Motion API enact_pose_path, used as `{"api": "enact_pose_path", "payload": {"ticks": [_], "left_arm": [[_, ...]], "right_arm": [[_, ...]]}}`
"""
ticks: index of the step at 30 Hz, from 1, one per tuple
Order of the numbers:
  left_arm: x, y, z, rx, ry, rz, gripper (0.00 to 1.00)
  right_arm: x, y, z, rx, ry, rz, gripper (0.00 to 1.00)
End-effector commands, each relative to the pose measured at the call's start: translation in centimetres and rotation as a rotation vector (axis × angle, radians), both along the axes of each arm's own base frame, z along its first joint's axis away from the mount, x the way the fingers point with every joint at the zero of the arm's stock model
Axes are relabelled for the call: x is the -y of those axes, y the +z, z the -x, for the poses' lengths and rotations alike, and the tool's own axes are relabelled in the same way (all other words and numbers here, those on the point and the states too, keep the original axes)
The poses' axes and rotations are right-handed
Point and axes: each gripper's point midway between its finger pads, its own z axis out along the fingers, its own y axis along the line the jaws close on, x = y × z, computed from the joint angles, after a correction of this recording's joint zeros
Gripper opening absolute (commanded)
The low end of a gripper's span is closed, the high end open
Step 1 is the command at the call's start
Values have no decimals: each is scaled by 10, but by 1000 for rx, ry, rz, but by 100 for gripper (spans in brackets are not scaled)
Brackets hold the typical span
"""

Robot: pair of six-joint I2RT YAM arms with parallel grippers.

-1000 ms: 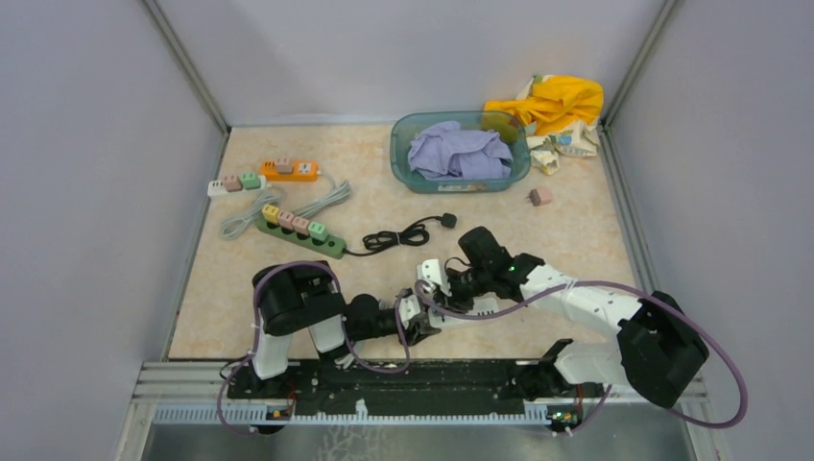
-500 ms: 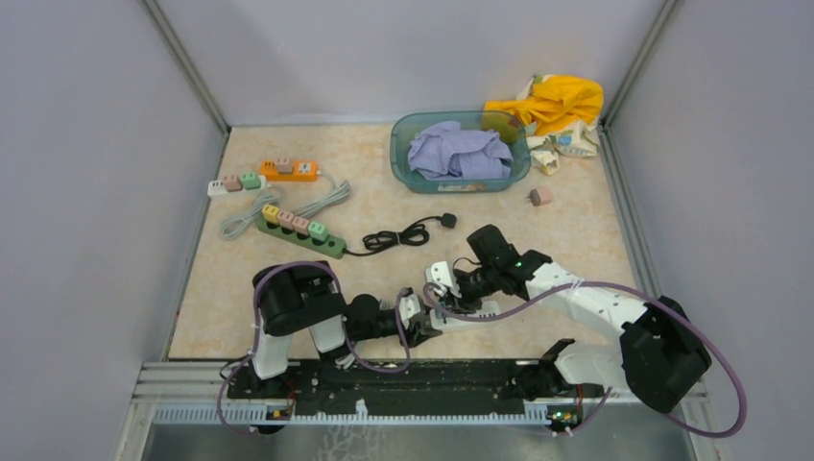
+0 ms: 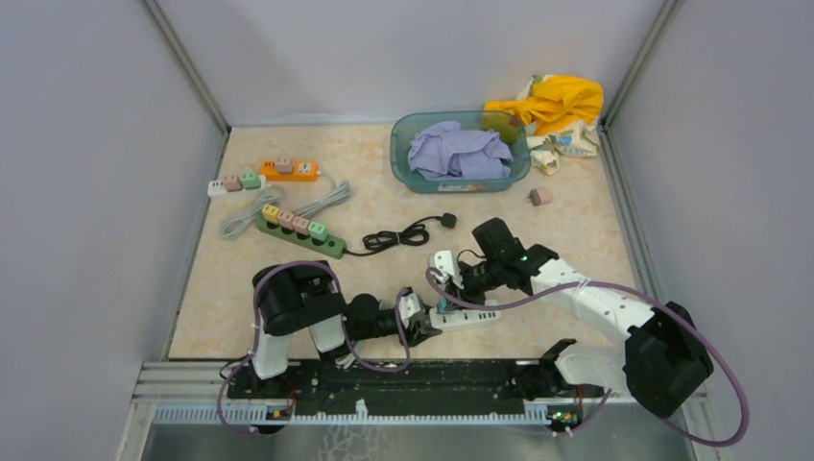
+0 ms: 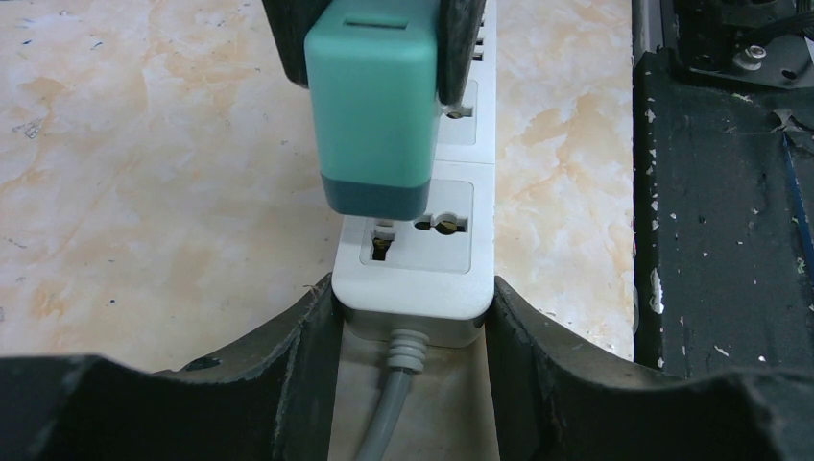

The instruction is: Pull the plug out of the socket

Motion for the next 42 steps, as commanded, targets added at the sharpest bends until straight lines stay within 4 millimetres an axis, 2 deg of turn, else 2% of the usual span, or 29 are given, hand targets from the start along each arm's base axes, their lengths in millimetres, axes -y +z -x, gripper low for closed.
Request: {"api": "enact_pose_path", "payload": {"ticks": [1, 4, 8, 14, 20, 23, 29, 35, 36, 39, 42], "left_arm": [[-2, 26, -3, 18, 28, 139, 0], [-2, 25, -3, 14, 28, 136, 0], [-2, 25, -3, 7, 30, 134, 0], [-3, 24, -2, 1, 29, 127, 0], [-1, 23, 0, -3, 17, 127, 0], [-1, 23, 0, -5, 18, 127, 0], [-2, 25, -1, -7, 23, 128, 0], [-1, 22, -1, -23, 25, 116, 1], [-1, 22, -1, -28, 30, 117, 4], [-2, 22, -3, -39, 47, 117, 22], [-3, 24, -5, -46, 61, 116, 48]], "right_arm": [[-11, 33, 12, 22, 125, -108, 0], [-20, 35, 16, -10, 131, -131, 0], [-26, 38, 0, 3, 49, -113, 0], [-7, 46, -14, 77, 3, -93, 0], [-1, 51, -4, 67, 56, -114, 0], [0, 52, -5, 67, 50, -112, 0], [7, 58, -26, 75, -59, -113, 0], [24, 63, -57, 101, -233, -122, 0], [27, 64, -63, 106, -267, -122, 0], [42, 67, -86, 136, -410, -112, 0], [62, 71, -110, 153, -578, -123, 0]]}}
